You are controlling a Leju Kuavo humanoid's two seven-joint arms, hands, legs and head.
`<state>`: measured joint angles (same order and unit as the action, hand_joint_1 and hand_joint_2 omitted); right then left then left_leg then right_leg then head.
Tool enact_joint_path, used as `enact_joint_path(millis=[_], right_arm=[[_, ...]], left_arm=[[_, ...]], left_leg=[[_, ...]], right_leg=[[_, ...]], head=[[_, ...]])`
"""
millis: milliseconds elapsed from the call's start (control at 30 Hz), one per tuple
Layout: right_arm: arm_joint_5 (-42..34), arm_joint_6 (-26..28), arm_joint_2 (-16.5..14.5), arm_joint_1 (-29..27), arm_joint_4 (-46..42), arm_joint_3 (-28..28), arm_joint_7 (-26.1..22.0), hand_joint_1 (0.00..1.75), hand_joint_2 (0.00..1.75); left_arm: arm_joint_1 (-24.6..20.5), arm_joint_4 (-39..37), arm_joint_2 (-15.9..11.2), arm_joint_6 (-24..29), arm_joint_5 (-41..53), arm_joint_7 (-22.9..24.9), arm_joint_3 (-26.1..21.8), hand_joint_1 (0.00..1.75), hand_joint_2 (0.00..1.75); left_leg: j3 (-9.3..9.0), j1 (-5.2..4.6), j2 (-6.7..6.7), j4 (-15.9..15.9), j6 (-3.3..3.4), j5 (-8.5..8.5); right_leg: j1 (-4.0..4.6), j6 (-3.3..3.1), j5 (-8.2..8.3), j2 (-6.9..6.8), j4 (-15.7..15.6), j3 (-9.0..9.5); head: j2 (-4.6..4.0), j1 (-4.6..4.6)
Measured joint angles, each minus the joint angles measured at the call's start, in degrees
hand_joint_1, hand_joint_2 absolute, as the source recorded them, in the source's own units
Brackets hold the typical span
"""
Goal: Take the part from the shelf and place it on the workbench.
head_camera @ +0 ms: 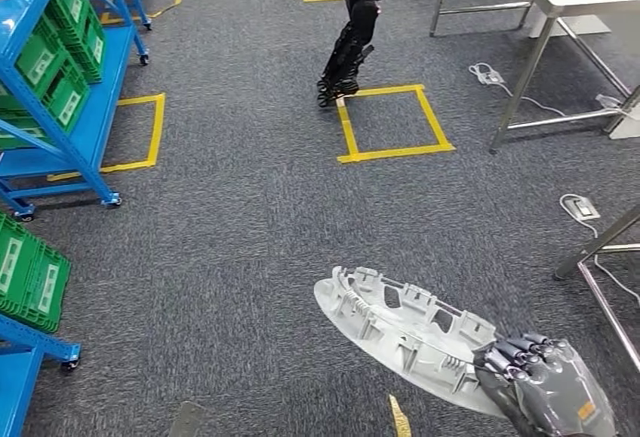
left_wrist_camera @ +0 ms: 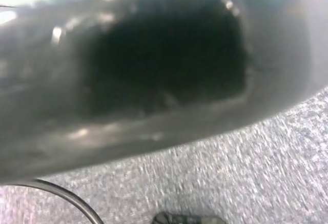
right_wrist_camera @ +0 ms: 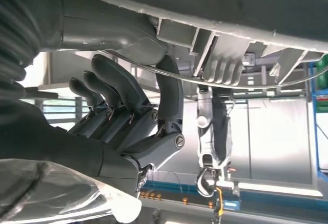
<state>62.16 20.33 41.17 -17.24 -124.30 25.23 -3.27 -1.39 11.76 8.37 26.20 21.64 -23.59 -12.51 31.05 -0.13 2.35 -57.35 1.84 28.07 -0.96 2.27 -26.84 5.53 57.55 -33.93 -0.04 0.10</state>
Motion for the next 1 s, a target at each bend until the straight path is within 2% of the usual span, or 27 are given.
enact_joint_path(millis=[33, 100, 133, 167, 200, 233, 267, 333, 367, 400, 467, 533, 567, 600, 633, 667, 700, 733, 767, 833, 867, 900, 933, 967, 1000], right_arm=[[0.05, 0.03, -0.01, 0.01, 0.0, 0.01, 0.06, 1.75, 1.75], [0.14, 0.09, -0.03, 0.08, 0.0, 0.02, 0.18, 1.75, 1.75], [0.17, 0.11, -0.04, 0.14, 0.0, 0.04, 0.2, 1.75, 1.75], [0.17, 0.12, -0.05, 0.12, 0.0, 0.06, 0.23, 1.75, 1.75], [0.18, 0.13, -0.06, 0.07, 0.0, 0.08, 0.25, 1.75, 1.75], [0.19, 0.13, -0.06, 0.03, 0.0, 0.09, 0.28, 1.75, 1.75], [0.2, 0.13, -0.06, 0.0, 0.0, 0.11, 0.3, 1.75, 1.75], [0.24, 0.13, -0.06, 0.02, 0.0, 0.14, 0.34, 1.75, 1.75], [0.26, 0.15, -0.06, 0.07, 0.0, 0.14, 0.37, 1.75, 1.75], [0.29, 0.18, -0.06, 0.09, 0.0, 0.14, 0.39, 1.75, 1.75], [0.32, 0.22, -0.06, 0.08, 0.0, 0.21, 0.43, 1.75, 1.75], [0.33, 0.23, -0.07, 0.1, 0.0, 0.29, 0.47, 1.75, 1.75], [0.33, 0.24, -0.08, 0.19, 0.0, 0.3, 0.48, 1.75, 1.75], [0.33, 0.24, -0.09, 0.3, 0.0, 0.3, 0.48, 1.75, 1.75], [0.33, 0.24, -0.1, 0.44, 0.0, 0.3, 0.47, 1.75, 1.75], [0.33, 0.24, -0.1, 0.54, 0.0, 0.3, 0.47, 1.75, 1.75], [0.33, 0.24, -0.1, 0.59, 0.0, 0.3, 0.47, 1.75, 1.75], [0.33, 0.24, -0.1, 0.61, 0.0, 0.3, 0.47, 1.75, 1.75], [0.33, 0.24, -0.1, 0.61, 0.0, 0.31, 0.46, 1.75, 1.75], [0.33, 0.24, -0.1, 0.62, 0.01, 0.32, 0.42, 1.75, 1.75], [0.33, 0.24, -0.11, 0.64, 0.01, 0.33, 0.38, 1.75, 1.75], [0.33, 0.25, -0.11, 0.67, 0.01, 0.34, 0.35, 1.75, 1.75], [0.33, 0.25, -0.12, 0.68, 0.01, 0.35, 0.32, 1.75, 1.75], [0.33, 0.26, -0.11, 0.68, 0.01, 0.36, 0.27, 1.75, 1.75], [0.33, 0.27, -0.1, 0.61, 0.01, 0.36, 0.25, 1.75, 1.75]], left_arm=[[-0.02, 0.0, 0.01, 0.0, 0.03, 0.02, -0.01, 0.0, 0.0], [0.01, 0.0, 0.08, -0.01, 0.1, 0.06, 0.0, 0.0, 0.0], [0.07, 0.0, 0.1, -0.02, 0.12, 0.07, 0.0, 0.0, 0.0], [0.14, 0.0, 0.12, -0.02, 0.13, 0.09, 0.0, 0.0, 0.0], [0.16, 0.0, 0.1, -0.02, 0.13, 0.11, -0.01, 0.0, 0.0], [0.13, 0.0, 0.11, -0.02, 0.13, 0.12, -0.01, 0.0, 0.0], [0.09, 0.0, 0.15, -0.04, 0.13, 0.12, -0.01, 0.0, 0.0], [0.02, 0.0, 0.22, -0.09, 0.14, 0.12, -0.01, 0.0, 0.0], [0.01, 0.0, 0.23, -0.11, 0.15, 0.12, -0.01, 0.0, 0.0], [0.01, 0.0, 0.21, -0.13, 0.15, 0.12, -0.01, 0.0, 0.0], [0.01, 0.0, 0.19, -0.13, 0.15, 0.13, -0.01, 0.0, 0.0], [-0.06, 0.0, 0.17, -0.19, 0.15, 0.13, 0.0, 0.0, 0.0], [-0.1, 0.0, 0.16, -0.29, 0.14, 0.13, 0.01, 0.0, 0.0], [-0.11, 0.0, 0.15, -0.4, 0.14, 0.12, 0.01, 0.0, 0.0], [-0.07, 0.0, 0.14, -0.51, 0.11, 0.12, 0.01, 0.0, 0.0], [0.01, -0.01, 0.14, -0.59, 0.09, 0.12, 0.01, 0.0, 0.0], [0.08, -0.01, 0.14, -0.62, 0.07, 0.12, 0.01, 0.0, 0.0], [0.11, -0.02, 0.14, -0.63, 0.04, 0.12, 0.0, 0.0, 0.0], [0.11, -0.02, 0.13, -0.63, 0.04, 0.12, -0.01, 0.0, 0.0], [0.08, -0.02, 0.02, -0.62, 0.04, 0.12, -0.01, 0.0, 0.0], [0.08, -0.02, -0.06, -0.61, 0.04, 0.12, 0.0, 0.0, 0.0], [0.06, -0.02, -0.12, -0.61, 0.04, 0.11, 0.01, 0.0, 0.0], [0.04, -0.02, -0.15, -0.61, 0.04, 0.1, 0.01, 0.0, 0.0], [0.01, -0.02, -0.14, -0.6, 0.04, 0.09, 0.0, 0.0, 0.0], [-0.05, -0.02, -0.15, -0.58, 0.04, 0.09, -0.01, 0.0, 0.0]], left_leg=[[-0.09, 0.06, -0.6, 0.39, 0.33, -0.25], [-0.16, 0.0, -1.83, 0.78, 0.7, -0.5], [-0.11, -0.06, -2.47, 0.78, 0.76, -0.5], [-0.08, -0.13, -3.13, 0.76, 0.78, -0.47], [-0.07, -0.18, -3.77, 0.75, 0.78, -0.43], [-0.08, -0.19, -4.35, 0.73, 0.73, -0.37], [-0.15, -0.19, -4.87, 0.71, 0.62, -0.28], [-0.34, -0.36, -5.77, 0.54, 0.15, 0.04], [-0.41, -0.51, -6.15, 0.43, -0.11, 0.2], [-0.46, -0.64, -6.51, 0.33, -0.34, 0.32], [-0.56, -0.68, -7.25, 0.2, -0.78, 0.49], [-0.14, -0.43, -6.2, -1.24, -1.4, 1.74], [0.74, -0.3, -5.17, -3.4, -1.68, 3.14], [2.14, -0.18, -4.02, -6.59, -1.86, 4.89], [3.92, -0.15, -3.41, -10.45, -1.9, 6.62], [5.56, -0.15, -3.19, -13.81, -1.85, 7.75], [6.6, -0.17, -3.07, -15.72, -1.68, 7.89], [6.75, -0.21, -2.94, -15.62, -1.4, 6.94], [5.92, -0.3, -2.64, -13.36, -1.01, 5.05], [2.84, -0.53, -0.61, -5.93, 0.0, 0.94], [1.57, -0.63, 0.44, -2.91, 0.36, -0.17], [0.85, -0.7, 1.22, -1.14, 0.6, -0.58], [0.64, -0.73, 1.33, -0.59, 0.71, -0.41], [0.55, -0.72, 0.89, -0.2, 0.75, -0.48], [0.41, -0.62, 0.32, 0.21, 0.85, -0.68]], right_leg=[[0.02, 0.18, -0.81, -1.09, 1.21, -0.78], [0.11, 0.4, -4.09, -3.97, 7.28, -3.82], [0.08, 0.54, -5.88, -4.71, 11.35, -5.75], [0.07, 0.68, -6.98, -5.04, 14.58, -7.27], [0.05, 0.78, -7.08, -5.18, 16.02, -7.9], [0.04, 0.83, -6.08, -5.34, 15.05, -7.3], [0.04, 0.84, -4.26, -5.77, 11.7, -5.4], [0.19, 0.65, -1.36, -7.51, 3.3, -0.61], [0.29, 0.36, -0.72, -8.09, 0.6, 0.99], [0.42, 0.03, -0.7, -8.3, -0.5, 1.63], [0.53, -0.71, -0.62, -7.34, -0.52, 1.59], [0.45, -1.27, -0.47, -6.45, -0.6, 1.56], [0.38, -1.55, -0.38, -6.05, -0.67, 1.6], [0.4, -1.73, -0.35, -5.64, -0.66, 1.59], [0.47, -1.85, -0.34, -5.15, -0.65, 1.58], [0.58, -1.94, -0.34, -4.59, -0.63, 1.58], [0.7, -1.97, -0.35, -3.97, -0.62, 1.61], [0.81, -1.99, -0.36, -3.32, -0.6, 1.67], [0.9, -2.0, -0.37, -2.7, -0.6, 1.76], [0.97, -1.96, -0.37, -1.55, -0.55, 1.84], [0.93, -1.86, -0.34, -1.0, -0.5, 1.72], [0.84, -1.67, -0.25, -0.48, -0.47, 1.53], [0.73, -1.41, -0.13, 0.04, -0.5, 1.31], [0.64, -1.1, 0.01, 0.54, -0.6, 1.1], [0.6, -0.85, -0.07, 0.29, -0.51, 0.83]], head=[[0.0, 0.12], [0.01, 0.36], [0.01, 0.43], [0.01, 0.43], [0.0, 0.41], [0.0, 0.42], [0.0, 0.42], [0.01, 0.43], [0.01, 0.36], [0.01, 0.31], [0.0, 0.22], [0.0, 0.12], [0.01, 0.03], [0.01, -0.06], [0.01, -0.11], [0.01, -0.11], [0.01, -0.11], [0.01, -0.1], [0.01, -0.09], [0.02, -0.07], [0.02, -0.08], [0.02, -0.1], [0.02, -0.11], [0.02, -0.13], [0.01, -0.1]])
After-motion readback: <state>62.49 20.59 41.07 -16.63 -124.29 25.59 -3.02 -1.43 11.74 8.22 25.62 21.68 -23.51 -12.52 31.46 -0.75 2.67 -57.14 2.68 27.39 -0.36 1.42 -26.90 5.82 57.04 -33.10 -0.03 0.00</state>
